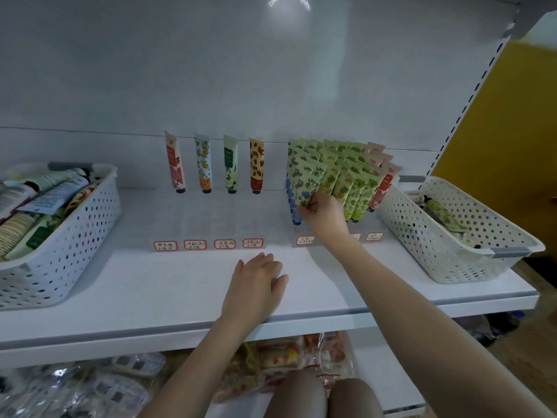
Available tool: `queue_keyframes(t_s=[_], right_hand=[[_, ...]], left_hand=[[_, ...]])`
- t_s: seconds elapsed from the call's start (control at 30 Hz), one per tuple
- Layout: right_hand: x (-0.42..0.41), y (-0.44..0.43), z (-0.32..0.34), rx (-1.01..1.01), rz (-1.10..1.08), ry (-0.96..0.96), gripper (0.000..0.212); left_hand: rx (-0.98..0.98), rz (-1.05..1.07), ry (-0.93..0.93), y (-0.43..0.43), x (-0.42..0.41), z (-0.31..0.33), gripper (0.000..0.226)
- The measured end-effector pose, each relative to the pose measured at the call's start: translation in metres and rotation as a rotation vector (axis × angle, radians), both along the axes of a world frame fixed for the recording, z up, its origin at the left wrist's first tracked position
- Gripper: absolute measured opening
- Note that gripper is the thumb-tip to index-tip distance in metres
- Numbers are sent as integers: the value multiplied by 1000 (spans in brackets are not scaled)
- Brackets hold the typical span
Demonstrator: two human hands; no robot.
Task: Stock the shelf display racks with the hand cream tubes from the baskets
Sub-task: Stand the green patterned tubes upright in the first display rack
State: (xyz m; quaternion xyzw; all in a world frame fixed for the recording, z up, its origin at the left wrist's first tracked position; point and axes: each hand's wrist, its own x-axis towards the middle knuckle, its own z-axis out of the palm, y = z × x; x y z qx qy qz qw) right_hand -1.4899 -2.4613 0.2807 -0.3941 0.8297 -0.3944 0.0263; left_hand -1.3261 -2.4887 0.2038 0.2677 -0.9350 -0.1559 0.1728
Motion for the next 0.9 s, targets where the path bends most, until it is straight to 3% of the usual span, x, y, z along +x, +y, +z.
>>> queue_keyframes(t_s=[0.37,0.53,0.8,0.9], right_hand=[[-2,-5,-4,67,-25,63,43],[0,-4,-5,52,-31,39,30],[5,2,-4,37,-25,13,42],[6,5,-4,19,-20,2,31]], left_hand=[[-21,-6,28,0,-2,-1,25],[-14,-6,29,1,-2,1,25],[45,7,10,3,0,4,26],[49,16,7,4,0,5,27]])
